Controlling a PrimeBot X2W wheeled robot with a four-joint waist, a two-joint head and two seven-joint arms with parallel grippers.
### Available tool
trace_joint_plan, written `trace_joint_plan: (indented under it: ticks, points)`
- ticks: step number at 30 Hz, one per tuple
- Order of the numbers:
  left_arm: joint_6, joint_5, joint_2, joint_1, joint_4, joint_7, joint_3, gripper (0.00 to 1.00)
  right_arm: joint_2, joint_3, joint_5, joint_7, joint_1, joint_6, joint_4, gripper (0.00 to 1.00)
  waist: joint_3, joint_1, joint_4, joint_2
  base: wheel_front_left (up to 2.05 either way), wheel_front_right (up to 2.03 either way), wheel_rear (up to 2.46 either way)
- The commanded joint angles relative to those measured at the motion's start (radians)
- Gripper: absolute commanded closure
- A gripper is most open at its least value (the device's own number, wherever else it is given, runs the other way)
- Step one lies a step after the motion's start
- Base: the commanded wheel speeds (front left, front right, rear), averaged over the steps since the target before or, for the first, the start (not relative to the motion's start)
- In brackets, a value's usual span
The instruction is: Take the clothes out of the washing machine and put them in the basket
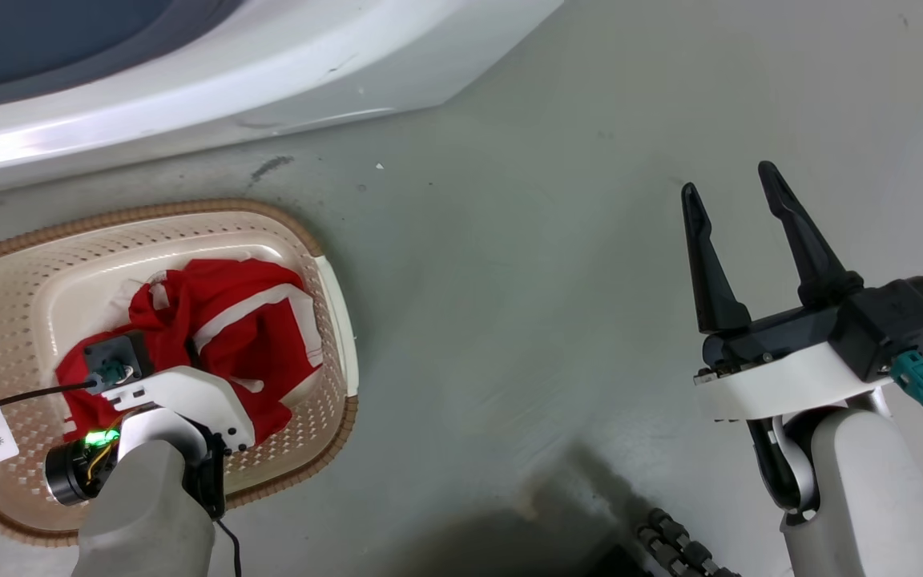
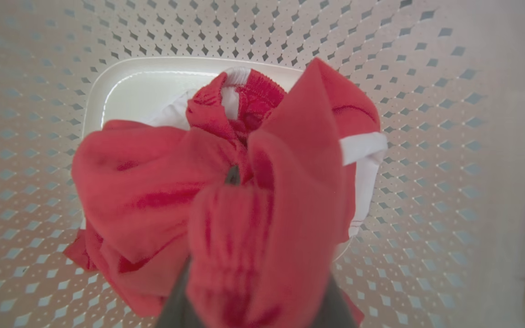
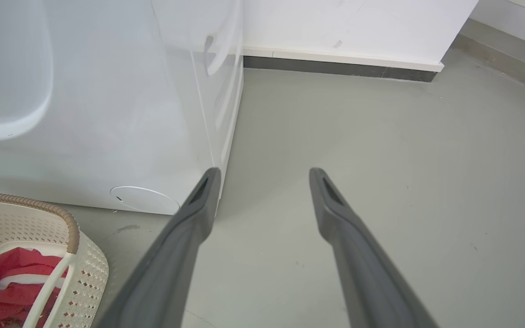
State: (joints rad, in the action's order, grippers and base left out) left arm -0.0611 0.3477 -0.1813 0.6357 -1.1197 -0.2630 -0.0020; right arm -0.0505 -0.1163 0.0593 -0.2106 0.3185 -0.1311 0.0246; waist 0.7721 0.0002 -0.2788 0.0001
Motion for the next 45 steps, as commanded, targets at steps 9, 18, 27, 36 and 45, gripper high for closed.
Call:
trace_joint_plan:
  ticks: [9, 18, 27, 36, 45]
  points:
    - [0.023, 0.009, 0.007, 0.034, -0.084, -0.002, 0.006, 0.00, 0.000, -0.014, 0.009, -0.020, 0.024, 0.001, 0.015, 0.00, 0.001, -0.0002, -0.016, -0.0001, 0.00, 0.00, 0.00]
    - [0.030, 0.032, 0.035, -0.048, -0.122, -0.002, 0.025, 0.00, 0.000, -0.006, -0.010, -0.016, -0.017, 0.001, 0.047, 0.00, -0.172, -0.0002, 0.002, -0.0001, 0.00, 0.00, 0.00]
    - [0.033, 0.035, 0.075, -0.173, -0.039, -0.002, 0.054, 0.00, 0.000, 0.011, -0.032, 0.025, -0.093, 0.001, 0.054, 0.00, -0.389, -0.0002, 0.055, -0.0001, 0.00, 0.00, 0.00]
    - [0.036, -0.005, 0.102, -0.274, 0.103, -0.003, 0.077, 0.00, 0.000, 0.033, -0.043, 0.073, -0.183, 0.001, 0.039, 0.00, -0.545, -0.0002, 0.106, -0.0001, 0.00, 0.00, 0.00]
    - [0.041, -0.103, 0.111, -0.337, 0.364, -0.002, 0.094, 0.00, 0.000, 0.057, -0.061, 0.113, -0.250, 0.001, 0.005, 0.00, -0.638, -0.0002, 0.150, -0.0001, 0.00, 0.00, 0.00]
